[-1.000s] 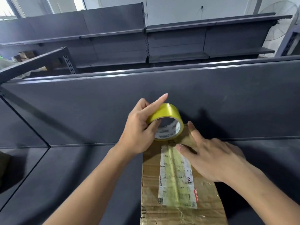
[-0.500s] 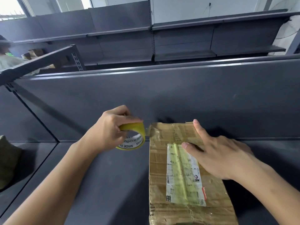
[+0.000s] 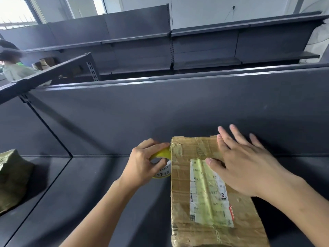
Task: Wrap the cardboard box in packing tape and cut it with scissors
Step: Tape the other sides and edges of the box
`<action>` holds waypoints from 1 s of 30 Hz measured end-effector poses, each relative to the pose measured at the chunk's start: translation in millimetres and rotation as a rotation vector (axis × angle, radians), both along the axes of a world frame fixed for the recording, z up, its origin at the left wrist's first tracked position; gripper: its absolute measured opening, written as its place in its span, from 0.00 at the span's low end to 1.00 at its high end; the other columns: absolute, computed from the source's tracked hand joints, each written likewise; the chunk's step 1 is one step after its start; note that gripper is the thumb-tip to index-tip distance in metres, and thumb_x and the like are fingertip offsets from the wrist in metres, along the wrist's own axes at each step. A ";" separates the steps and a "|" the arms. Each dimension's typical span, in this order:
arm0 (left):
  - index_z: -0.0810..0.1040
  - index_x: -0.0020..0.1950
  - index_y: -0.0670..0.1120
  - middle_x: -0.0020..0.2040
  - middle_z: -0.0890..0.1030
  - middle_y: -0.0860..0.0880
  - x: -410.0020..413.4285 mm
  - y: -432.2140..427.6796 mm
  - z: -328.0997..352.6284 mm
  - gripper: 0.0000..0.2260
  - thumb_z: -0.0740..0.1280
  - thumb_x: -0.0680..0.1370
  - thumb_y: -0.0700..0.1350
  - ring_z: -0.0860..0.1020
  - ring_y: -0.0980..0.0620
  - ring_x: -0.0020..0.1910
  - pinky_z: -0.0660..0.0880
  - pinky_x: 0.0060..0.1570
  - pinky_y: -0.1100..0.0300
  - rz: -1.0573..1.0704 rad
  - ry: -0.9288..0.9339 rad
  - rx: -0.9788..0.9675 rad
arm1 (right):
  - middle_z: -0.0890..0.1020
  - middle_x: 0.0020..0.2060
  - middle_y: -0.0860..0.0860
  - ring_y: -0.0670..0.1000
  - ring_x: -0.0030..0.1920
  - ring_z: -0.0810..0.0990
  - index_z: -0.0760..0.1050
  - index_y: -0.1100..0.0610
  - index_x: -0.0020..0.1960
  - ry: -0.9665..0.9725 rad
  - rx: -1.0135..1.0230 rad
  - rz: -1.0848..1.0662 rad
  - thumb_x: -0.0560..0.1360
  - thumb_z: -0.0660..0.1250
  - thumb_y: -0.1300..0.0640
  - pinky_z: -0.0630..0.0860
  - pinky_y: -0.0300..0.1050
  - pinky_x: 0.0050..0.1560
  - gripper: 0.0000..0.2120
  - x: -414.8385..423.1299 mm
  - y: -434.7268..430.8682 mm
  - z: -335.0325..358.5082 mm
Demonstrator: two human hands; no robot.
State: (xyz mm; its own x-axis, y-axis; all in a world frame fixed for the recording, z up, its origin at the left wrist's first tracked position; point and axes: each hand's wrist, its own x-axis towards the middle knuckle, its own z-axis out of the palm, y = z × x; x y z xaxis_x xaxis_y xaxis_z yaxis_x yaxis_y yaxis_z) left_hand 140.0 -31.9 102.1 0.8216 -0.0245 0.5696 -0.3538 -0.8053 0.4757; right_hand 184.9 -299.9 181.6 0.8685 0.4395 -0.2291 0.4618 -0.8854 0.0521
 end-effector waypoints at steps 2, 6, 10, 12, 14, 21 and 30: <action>0.85 0.60 0.44 0.51 0.82 0.52 -0.6 -3.4 -1.3 0.17 0.71 0.72 0.44 0.82 0.57 0.47 0.79 0.50 0.60 0.001 0.000 -0.044 | 0.32 0.79 0.59 0.58 0.79 0.29 0.35 0.64 0.80 0.048 -0.003 -0.010 0.73 0.34 0.24 0.39 0.62 0.79 0.52 -2.6 14.1 1.1; 0.86 0.58 0.43 0.48 0.82 0.50 -0.6 -8.4 -2.8 0.16 0.74 0.70 0.40 0.82 0.55 0.44 0.79 0.47 0.63 -0.020 -0.014 -0.062 | 0.29 0.75 0.67 0.67 0.77 0.27 0.30 0.66 0.77 0.103 0.057 0.037 0.66 0.34 0.17 0.36 0.65 0.78 0.61 -19.0 55.4 -7.5; 0.86 0.58 0.44 0.48 0.82 0.50 -3.7 -4.1 -6.8 0.16 0.74 0.70 0.40 0.82 0.53 0.44 0.80 0.46 0.58 0.004 -0.039 -0.080 | 0.27 0.76 0.63 0.70 0.74 0.25 0.31 0.63 0.79 0.111 0.101 0.096 0.75 0.49 0.28 0.35 0.74 0.74 0.52 -31.9 87.1 -11.8; 0.85 0.59 0.44 0.49 0.82 0.50 -4.0 -2.1 -6.2 0.16 0.73 0.71 0.42 0.82 0.54 0.44 0.79 0.47 0.59 -0.013 -0.039 -0.060 | 0.27 0.78 0.56 0.67 0.74 0.23 0.32 0.60 0.80 0.134 0.138 0.124 0.78 0.53 0.35 0.36 0.75 0.73 0.46 -30.1 87.7 -11.4; 0.85 0.60 0.45 0.49 0.82 0.51 -4.0 -3.2 -3.8 0.17 0.71 0.72 0.45 0.82 0.54 0.45 0.79 0.49 0.61 -0.031 -0.035 -0.047 | 0.28 0.79 0.51 0.62 0.75 0.23 0.35 0.57 0.81 0.117 0.175 0.165 0.77 0.53 0.37 0.34 0.74 0.74 0.44 -26.6 81.8 -13.4; 0.83 0.63 0.47 0.47 0.80 0.56 -4.4 -11.1 -5.5 0.21 0.66 0.70 0.46 0.79 0.55 0.43 0.77 0.46 0.60 0.038 -0.097 -0.043 | 0.38 0.82 0.49 0.54 0.79 0.30 0.44 0.49 0.82 0.022 0.334 0.161 0.75 0.54 0.37 0.34 0.69 0.75 0.41 -26.6 71.9 -21.0; 0.75 0.70 0.47 0.56 0.83 0.58 -1.3 -39.8 -6.5 0.22 0.70 0.77 0.33 0.81 0.66 0.49 0.75 0.48 0.72 0.185 -0.119 -0.749 | 0.47 0.81 0.38 0.44 0.81 0.41 0.53 0.46 0.82 0.166 0.948 -0.004 0.66 0.57 0.40 0.41 0.50 0.80 0.45 -7.8 48.7 -16.5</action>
